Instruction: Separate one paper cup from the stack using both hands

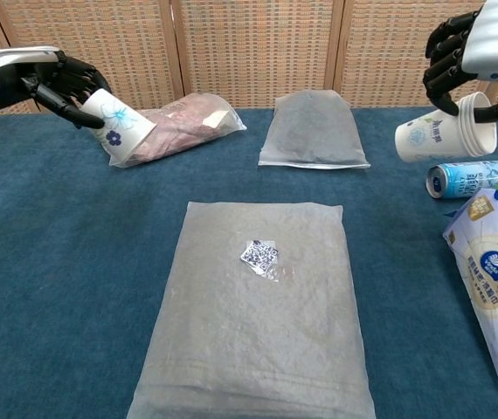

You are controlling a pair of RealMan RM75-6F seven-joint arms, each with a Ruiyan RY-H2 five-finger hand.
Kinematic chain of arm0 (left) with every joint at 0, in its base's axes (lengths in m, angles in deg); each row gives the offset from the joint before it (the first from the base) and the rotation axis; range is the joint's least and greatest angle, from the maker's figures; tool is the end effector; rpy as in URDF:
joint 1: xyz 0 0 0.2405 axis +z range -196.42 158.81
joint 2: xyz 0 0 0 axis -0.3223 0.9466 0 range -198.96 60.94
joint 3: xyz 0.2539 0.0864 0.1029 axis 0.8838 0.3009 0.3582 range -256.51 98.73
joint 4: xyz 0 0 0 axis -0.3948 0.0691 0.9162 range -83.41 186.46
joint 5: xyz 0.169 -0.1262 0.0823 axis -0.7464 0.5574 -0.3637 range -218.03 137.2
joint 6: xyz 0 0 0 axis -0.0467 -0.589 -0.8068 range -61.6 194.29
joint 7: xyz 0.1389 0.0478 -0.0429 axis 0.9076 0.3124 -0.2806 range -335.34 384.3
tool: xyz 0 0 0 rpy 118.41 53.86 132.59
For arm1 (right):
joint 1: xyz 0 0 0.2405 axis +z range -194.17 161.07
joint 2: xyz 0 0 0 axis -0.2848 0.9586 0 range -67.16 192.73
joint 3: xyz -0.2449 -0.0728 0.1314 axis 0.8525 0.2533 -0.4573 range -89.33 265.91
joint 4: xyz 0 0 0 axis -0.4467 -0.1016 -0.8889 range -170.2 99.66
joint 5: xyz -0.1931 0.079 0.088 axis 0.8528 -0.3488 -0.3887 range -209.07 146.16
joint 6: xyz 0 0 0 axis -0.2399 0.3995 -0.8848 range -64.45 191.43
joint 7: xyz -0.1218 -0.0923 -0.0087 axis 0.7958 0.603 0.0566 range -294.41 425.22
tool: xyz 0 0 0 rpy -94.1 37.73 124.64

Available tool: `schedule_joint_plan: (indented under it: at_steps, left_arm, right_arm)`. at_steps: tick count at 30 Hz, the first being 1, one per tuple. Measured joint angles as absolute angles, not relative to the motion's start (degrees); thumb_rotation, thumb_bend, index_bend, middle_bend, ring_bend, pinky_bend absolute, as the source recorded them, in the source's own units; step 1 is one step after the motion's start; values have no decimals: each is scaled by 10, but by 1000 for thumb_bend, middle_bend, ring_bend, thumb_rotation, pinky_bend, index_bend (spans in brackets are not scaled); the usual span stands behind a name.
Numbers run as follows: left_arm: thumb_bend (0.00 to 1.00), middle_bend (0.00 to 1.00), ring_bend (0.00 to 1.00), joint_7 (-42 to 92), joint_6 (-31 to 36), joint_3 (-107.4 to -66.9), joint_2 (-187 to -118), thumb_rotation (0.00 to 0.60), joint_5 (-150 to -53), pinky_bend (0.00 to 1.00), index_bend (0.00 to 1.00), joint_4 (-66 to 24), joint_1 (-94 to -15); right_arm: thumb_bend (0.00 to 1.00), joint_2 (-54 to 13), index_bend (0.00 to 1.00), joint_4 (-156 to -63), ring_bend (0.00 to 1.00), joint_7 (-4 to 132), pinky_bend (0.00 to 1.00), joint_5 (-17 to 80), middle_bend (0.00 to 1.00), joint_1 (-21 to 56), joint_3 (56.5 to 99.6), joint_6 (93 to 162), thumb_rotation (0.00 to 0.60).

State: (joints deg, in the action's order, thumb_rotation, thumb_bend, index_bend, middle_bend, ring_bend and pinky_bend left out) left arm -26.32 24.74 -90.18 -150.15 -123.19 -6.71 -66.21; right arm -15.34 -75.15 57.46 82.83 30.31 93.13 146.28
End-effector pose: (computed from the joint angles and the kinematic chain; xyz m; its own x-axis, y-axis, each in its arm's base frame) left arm -0.2327 0.4809 0.0592 -0.0807 0.3966 0.9145 0.9758 -0.1555 0.1535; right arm -0.2341 -0.4262 0.1185 0.7329 0.4493 0.5109 -0.0576 -0.7073 0.7046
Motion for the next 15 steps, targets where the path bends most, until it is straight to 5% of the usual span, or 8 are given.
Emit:
schedule_joint_plan:
  at_steps: [11, 13, 15]
  left_arm:
    - [161, 494, 440, 35, 233, -869, -1493, 600, -1222, 477, 478, -18, -655]
    - [161, 443, 392, 81, 223, -867, -1506, 600, -1214, 471, 475, -7, -650]
    - [161, 295, 260, 107, 216, -865, -1520, 600, -1204, 416, 388, 3, -645]
  right_arm:
    - [558, -120, 673, -774, 424, 655, 323, 858, 554, 340, 979, 1349, 600]
    - [509, -115, 549, -791, 321, 671, 261, 859, 432, 346, 983, 1330, 600]
    - [275, -109, 283, -807, 147, 689, 136, 857, 214, 350, 986, 1314, 600]
